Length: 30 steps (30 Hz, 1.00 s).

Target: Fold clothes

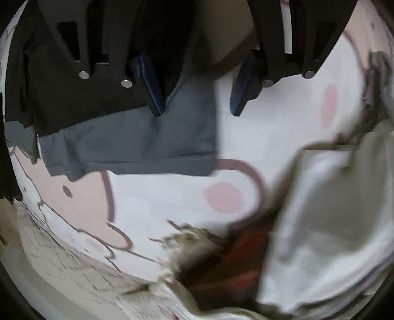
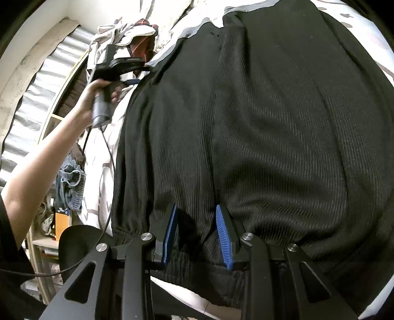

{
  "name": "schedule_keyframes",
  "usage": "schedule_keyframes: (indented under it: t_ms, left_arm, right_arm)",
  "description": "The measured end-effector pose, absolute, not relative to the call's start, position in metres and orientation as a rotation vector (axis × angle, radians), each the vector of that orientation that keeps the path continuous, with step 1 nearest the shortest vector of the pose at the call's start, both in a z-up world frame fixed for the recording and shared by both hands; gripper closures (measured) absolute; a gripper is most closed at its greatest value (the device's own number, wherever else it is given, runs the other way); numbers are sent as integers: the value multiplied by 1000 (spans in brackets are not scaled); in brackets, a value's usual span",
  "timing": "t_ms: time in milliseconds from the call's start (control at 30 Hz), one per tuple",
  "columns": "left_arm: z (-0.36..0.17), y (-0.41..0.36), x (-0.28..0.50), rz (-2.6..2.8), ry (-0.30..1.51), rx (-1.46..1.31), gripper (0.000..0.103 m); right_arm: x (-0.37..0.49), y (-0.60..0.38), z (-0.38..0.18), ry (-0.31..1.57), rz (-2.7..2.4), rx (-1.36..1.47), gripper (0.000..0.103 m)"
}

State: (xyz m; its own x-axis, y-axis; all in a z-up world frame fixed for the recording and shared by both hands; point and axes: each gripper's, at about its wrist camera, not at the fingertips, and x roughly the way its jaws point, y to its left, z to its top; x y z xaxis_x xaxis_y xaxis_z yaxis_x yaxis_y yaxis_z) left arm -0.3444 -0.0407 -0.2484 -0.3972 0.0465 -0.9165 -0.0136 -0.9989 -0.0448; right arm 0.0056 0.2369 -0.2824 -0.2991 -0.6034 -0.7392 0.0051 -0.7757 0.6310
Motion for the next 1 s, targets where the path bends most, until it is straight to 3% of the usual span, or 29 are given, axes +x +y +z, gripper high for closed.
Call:
schedule_keyframes:
  t_ms: [33,200,400,500,567,600,667,700,833,933,1000]
  left_arm:
    - [-246,-34,-345,2590,-9,-1677,99]
    - [-235,-37,-357,2678,110,-1629,99]
    - [-213,-71,-362,2792,-44,-1651,95]
    - [-191,-73,-348,2816,-91,-1570,72]
    - [-174,-66,-332,2815,-76,-1491,49]
    - [-163,-61,-321,2798,-63,-1450,48]
    - [-147,-47,-300,2746,-32,-1394,48]
    - [-143,-34,-285,2707,-6,-1365,47]
    - [-134,29,-220,2522,111,-1240,47]
    - [-127,76,-170,2379,190,-1147,47]
    - [-135,106,-135,2268,205,-1130,47]
  right_arm:
    - [5,237,-283,-755,-2119,1557,72]
    - [5,238,-285,-770,-2103,1555,72]
    - [7,236,-285,-739,-2116,1544,72]
    - [7,241,-279,-808,-2122,1507,69]
    - [12,251,-264,-861,-2165,1423,68]
    - [15,260,-252,-910,-2186,1360,65]
    - [25,289,-230,-1033,-2243,1239,28]
    - [31,308,-220,-1098,-2287,1192,26]
    - [42,390,-205,-1308,-2396,1178,27]
    - [44,436,-214,-1415,-2412,1281,52]
    - [50,451,-223,-1486,-2351,1334,59]
